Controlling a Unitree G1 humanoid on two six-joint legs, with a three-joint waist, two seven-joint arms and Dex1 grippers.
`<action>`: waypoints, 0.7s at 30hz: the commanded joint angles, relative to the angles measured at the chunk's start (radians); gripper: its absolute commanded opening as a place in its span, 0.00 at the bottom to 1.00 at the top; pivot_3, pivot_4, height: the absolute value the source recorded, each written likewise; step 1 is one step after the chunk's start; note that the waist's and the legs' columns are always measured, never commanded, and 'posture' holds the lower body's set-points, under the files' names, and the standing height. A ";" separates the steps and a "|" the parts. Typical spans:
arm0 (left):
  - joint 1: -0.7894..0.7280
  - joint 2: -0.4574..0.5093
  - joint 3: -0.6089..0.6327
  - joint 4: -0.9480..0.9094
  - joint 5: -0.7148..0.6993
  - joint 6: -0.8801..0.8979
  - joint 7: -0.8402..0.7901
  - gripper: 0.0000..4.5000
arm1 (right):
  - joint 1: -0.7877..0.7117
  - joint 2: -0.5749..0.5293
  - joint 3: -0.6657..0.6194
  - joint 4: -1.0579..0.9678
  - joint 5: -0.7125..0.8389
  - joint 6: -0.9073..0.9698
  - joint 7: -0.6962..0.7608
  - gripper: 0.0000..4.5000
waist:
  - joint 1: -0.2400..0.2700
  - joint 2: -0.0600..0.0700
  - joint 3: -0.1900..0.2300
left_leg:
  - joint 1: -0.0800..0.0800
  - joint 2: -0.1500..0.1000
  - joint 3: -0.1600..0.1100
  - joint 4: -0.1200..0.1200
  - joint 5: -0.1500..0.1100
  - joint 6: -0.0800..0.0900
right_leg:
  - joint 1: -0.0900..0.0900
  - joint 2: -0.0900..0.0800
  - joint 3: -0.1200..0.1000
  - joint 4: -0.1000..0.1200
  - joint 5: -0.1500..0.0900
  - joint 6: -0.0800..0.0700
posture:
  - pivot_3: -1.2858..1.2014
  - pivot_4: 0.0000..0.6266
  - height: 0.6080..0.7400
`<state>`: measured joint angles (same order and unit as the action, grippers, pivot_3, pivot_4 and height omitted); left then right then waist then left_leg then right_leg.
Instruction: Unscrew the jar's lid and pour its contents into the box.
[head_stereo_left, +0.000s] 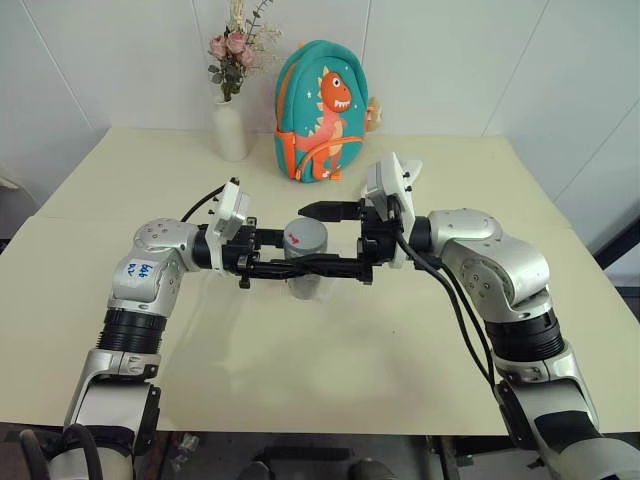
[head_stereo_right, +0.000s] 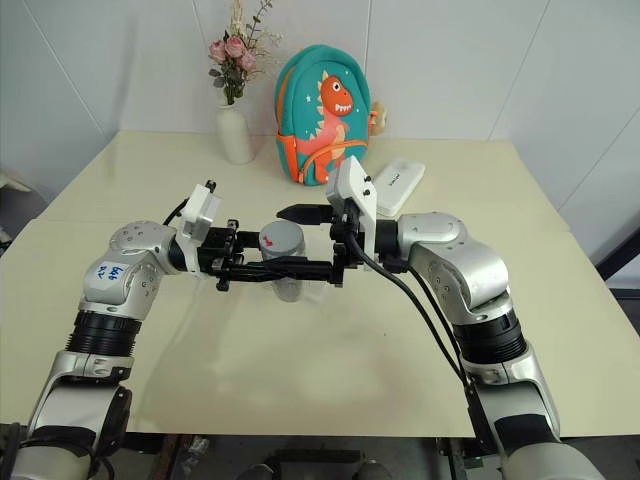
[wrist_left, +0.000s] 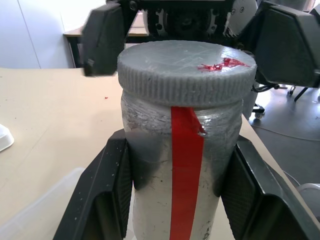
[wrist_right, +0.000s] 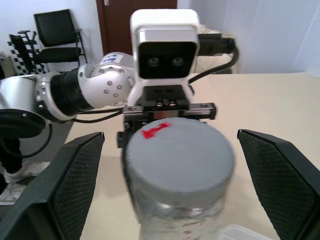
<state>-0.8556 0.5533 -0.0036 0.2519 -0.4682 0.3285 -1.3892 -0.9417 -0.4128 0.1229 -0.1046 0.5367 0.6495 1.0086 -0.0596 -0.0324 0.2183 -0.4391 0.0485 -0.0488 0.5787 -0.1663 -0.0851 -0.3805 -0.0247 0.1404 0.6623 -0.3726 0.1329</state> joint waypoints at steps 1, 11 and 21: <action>-0.014 0.004 0.007 -0.004 -0.011 0.001 -0.005 0.45 | -0.032 0.017 -0.011 -0.008 0.001 -0.021 -0.016 0.99 | 0.000 0.000 0.000 | 0.000 0.000 0.000 0.000 0.000 0.000 | 0.000 0.000 0.000 0.000 0.000 0.000 | 0.52 0.24 1.00; -0.044 -0.022 -0.002 0.054 0.015 -0.042 0.006 0.45 | -0.036 0.068 0.010 -0.026 0.009 0.010 -0.046 0.99 | 0.001 0.000 0.000 | 0.000 0.000 0.000 0.000 0.000 0.000 | 0.000 0.000 0.000 0.000 0.000 0.000 | 0.52 0.24 1.00; -0.055 -0.043 -0.001 0.046 0.005 -0.047 -0.001 0.45 | -0.031 0.091 0.030 0.006 -0.030 -0.005 -0.093 0.99 | 0.000 0.000 0.000 | 0.000 0.000 0.000 0.000 0.000 0.000 | 0.000 0.000 0.000 0.000 0.000 0.000 | 0.52 0.24 1.00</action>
<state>-0.8805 0.5102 -0.0117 0.3270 -0.4482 0.2879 -1.3891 -0.9650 -0.3265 0.1552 -0.0875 0.5175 0.6702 0.9283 -0.0596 -0.0324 0.2183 -0.4391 0.0486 -0.0489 0.5789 -0.1663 -0.0851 -0.3806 -0.0248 0.1403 0.6628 -0.3726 0.1329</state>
